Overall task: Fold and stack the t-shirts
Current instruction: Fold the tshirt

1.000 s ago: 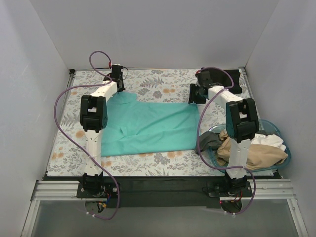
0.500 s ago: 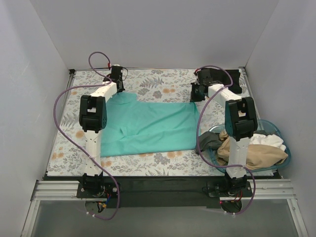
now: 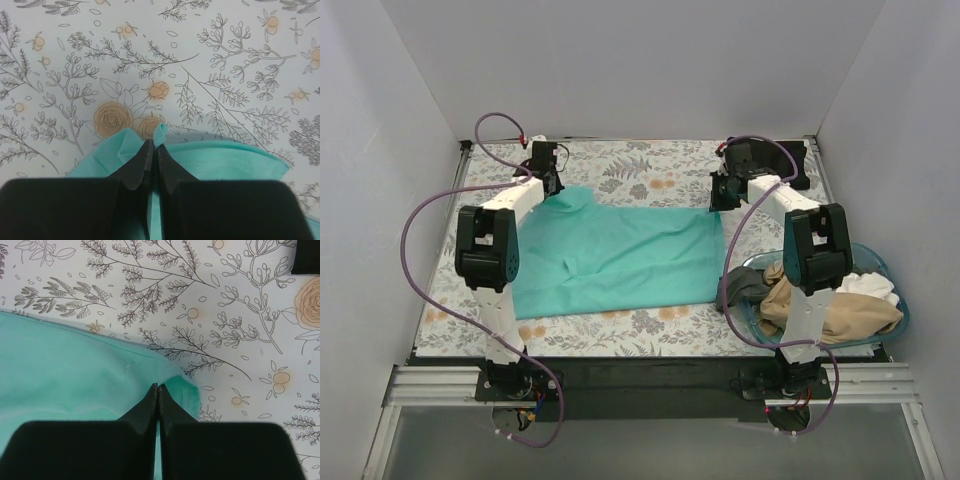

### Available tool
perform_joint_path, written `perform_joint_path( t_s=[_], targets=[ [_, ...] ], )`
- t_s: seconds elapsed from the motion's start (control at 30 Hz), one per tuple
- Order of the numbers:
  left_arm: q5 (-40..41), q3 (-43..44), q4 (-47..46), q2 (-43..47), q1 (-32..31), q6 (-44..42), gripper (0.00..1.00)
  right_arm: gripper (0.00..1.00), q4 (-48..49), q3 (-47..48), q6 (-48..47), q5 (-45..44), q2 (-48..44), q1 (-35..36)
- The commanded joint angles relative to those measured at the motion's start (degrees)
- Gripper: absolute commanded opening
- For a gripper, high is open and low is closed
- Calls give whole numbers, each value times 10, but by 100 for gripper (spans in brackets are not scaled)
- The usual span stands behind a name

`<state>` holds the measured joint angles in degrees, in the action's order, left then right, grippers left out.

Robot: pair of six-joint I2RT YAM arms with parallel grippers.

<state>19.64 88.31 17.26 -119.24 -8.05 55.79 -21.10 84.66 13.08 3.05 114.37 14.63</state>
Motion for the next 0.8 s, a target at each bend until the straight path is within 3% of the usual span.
perform_joint_path(
  t_s=[0.0,0.77],
  targets=[
    [6,-48,-33,84,-1,42,0,1,11,-16,-15,9,-48,0],
    [21,-443,-72,473,-38,223,0,1,64,-172,-24,49,-186,0]
  ],
)
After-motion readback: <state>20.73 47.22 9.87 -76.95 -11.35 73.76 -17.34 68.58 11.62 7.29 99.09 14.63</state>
